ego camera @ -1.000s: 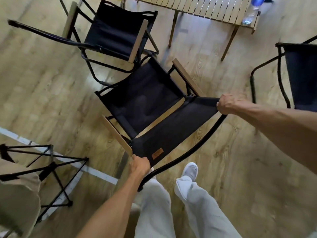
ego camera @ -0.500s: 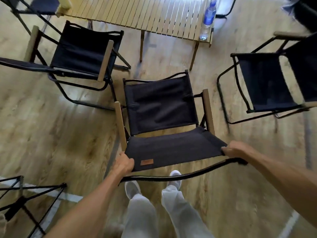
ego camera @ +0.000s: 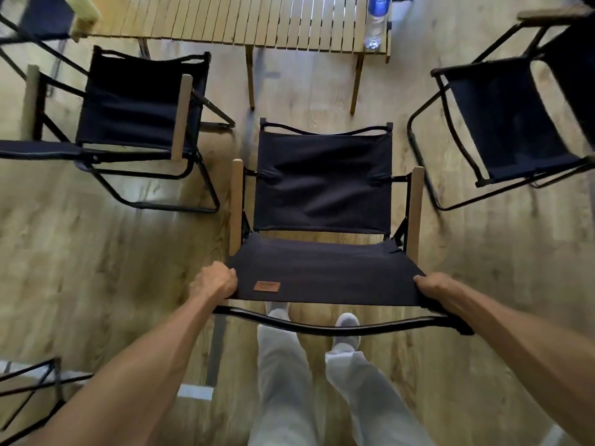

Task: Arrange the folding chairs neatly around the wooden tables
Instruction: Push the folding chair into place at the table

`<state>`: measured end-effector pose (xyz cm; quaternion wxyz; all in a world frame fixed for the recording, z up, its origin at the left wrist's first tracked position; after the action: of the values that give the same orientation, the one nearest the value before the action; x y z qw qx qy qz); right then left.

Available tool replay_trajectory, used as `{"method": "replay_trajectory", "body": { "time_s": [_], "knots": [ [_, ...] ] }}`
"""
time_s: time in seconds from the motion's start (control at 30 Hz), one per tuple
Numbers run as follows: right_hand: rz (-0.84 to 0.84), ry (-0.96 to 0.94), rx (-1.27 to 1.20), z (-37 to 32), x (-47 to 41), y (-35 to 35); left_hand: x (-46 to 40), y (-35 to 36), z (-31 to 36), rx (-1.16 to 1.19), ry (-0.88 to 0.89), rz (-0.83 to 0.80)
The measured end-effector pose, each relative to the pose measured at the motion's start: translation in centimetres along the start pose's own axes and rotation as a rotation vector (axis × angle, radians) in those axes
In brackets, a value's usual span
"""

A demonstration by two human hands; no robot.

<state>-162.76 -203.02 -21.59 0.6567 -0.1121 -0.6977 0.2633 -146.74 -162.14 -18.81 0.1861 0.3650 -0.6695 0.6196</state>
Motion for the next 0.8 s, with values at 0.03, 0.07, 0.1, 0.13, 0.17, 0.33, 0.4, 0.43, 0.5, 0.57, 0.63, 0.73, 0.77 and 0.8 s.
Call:
{"method": "replay_trajectory", "body": {
  "time_s": [0.03,0.07,0.1,0.13,0.17,0.33,0.4,0.43,0.5,0.57,0.63,0.73,0.77,0.8],
  "knots": [
    [0.014,0.022,-0.017,-0.2,0.1,0.2,-0.3,-0.2,-0.1,0.001,0.003,0.019],
    [0.03,0.032,-0.033,-0.6,0.4,0.2,-0.6,-0.6,-0.3,0.0,0.014,0.043],
    [0.046,0.027,-0.038,-1.4,0.8,0.2,-1.0,-1.2,-0.4,0.002,0.027,0.063],
    [0.043,0.025,-0.038,-2.3,1.3,0.3,-1.5,-2.0,-0.6,0.001,0.04,0.077],
    [0.029,0.025,-0.044,-3.4,1.7,0.4,-2.2,-2.9,-0.8,-0.003,0.05,0.085],
    [0.004,-0.036,-0.11,-10.9,1.2,0.9,-7.8,-8.7,-0.8,-0.033,0.062,0.133],
    [0.007,-0.055,-0.13,-14.0,1.0,0.8,-10.0,-11.1,-0.4,-0.051,0.066,0.144],
    [0.012,-0.07,-0.126,-15.5,0.9,0.6,-11.0,-12.3,0.0,-0.057,0.069,0.144],
    [0.048,-0.091,-0.111,-18.4,0.7,-0.2,-13.0,-14.6,0.8,-0.061,0.085,0.152],
    [0.046,-0.106,-0.115,-20.8,0.3,-0.7,-14.9,-16.7,1.6,-0.061,0.105,0.171],
    [0.022,-0.147,-0.094,-23.0,-0.3,-0.9,-16.6,-18.5,2.3,-0.067,0.122,0.184],
    [0.032,-0.186,-0.089,-25.3,-1.1,-1.6,-18.7,-20.5,3.5,-0.071,0.129,0.177],
    [0.038,-0.196,-0.081,-25.8,-1.6,-2.0,-19.2,-20.9,3.9,-0.069,0.119,0.171],
    [0.042,-0.191,-0.076,-26.2,-2.1,-2.2,-19.5,-21.2,4.3,-0.073,0.112,0.163]
  ]
}}
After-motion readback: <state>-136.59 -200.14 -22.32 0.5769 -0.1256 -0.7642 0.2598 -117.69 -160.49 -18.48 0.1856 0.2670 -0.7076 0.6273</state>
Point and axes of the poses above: each hand's wrist, its own x-axis away from the middle knuckle, its own y-axis out of the palm, z = x × y, the point moved 3 cm from there along -x, towards the middle knuckle
